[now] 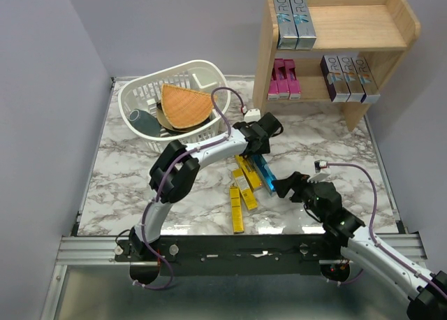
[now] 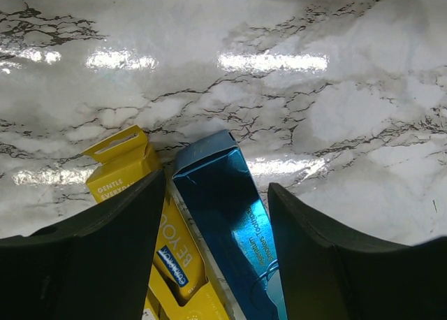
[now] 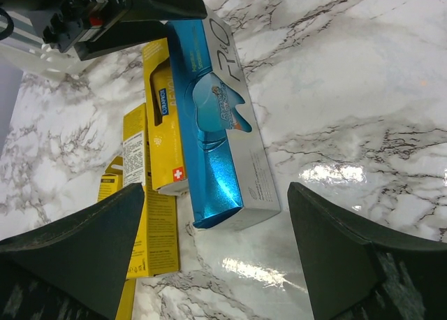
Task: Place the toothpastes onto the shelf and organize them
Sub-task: Pick up the toothpaste from the center of the board.
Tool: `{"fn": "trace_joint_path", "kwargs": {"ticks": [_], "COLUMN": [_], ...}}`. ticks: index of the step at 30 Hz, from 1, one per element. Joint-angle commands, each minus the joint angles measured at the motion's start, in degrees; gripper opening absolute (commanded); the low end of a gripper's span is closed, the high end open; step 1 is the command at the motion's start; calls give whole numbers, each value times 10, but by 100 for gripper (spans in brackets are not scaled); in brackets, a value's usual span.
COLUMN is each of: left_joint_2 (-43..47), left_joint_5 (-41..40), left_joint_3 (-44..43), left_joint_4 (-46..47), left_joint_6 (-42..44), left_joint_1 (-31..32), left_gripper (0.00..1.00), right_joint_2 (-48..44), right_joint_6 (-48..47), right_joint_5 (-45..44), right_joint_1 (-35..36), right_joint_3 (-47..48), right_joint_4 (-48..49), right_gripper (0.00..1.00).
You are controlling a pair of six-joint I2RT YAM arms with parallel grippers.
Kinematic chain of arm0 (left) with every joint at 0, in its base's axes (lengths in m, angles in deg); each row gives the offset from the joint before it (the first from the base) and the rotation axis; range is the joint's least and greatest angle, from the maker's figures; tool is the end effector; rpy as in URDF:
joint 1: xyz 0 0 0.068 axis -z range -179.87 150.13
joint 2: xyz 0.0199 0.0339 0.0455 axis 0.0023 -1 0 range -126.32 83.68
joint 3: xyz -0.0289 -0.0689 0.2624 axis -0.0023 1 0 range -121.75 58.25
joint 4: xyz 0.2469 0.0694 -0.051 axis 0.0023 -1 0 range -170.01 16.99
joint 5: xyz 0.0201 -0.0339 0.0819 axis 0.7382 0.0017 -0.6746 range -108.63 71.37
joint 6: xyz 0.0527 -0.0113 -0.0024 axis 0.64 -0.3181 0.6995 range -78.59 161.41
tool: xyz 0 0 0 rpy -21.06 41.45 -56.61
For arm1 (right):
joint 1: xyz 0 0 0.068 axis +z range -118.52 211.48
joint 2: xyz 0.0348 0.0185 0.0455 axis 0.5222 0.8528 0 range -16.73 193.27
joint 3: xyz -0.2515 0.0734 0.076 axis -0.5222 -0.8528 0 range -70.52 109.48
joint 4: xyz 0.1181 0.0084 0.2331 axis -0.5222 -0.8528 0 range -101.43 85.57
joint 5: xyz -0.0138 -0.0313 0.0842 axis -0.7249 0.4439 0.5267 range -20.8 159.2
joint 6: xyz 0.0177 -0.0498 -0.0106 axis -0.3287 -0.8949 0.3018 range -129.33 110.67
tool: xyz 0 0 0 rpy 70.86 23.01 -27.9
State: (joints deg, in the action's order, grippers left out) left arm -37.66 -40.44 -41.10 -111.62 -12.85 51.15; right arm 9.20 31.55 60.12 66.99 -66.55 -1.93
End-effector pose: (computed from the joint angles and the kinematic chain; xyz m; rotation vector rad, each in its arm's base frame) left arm 0.2992 -0.3489 0.2096 -0.1990 2.5209 -0.2313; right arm 0.1131 0.0740 0.1565 0.2034 1.9675 0.7402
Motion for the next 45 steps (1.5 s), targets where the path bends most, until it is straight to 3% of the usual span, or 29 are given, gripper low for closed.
{"fn": "trace_joint_path", "kwargs": {"ticks": [1,12,20,28,45], "left_joint_2": [-27,-81,-51,46,279], "left_joint_5": [14,23,33,70,120], "left_joint_3": [-23,-63,-42,68,370], "left_joint_4": [-4,-21,-2,130,501], "left_joint_6": [-4,0,-1,-42,-216], "left_joint_1": [3,4,4,-11,-44], "left_gripper": [71,68,55,40,32], "right_joint_2": [-6,-10,-25,-51,-79], "right_joint_6": [-8,-11,-17,-27,-114], "right_joint_5": [-1,-1,5,24,121], "right_joint_1": [-4,-4,-4,-4,-3], "right_joint_3": [-11,-14,-19,-24,-7], "right_joint_4": [15,19,22,33,107], "right_gripper": [92,92,92,91,93]}}
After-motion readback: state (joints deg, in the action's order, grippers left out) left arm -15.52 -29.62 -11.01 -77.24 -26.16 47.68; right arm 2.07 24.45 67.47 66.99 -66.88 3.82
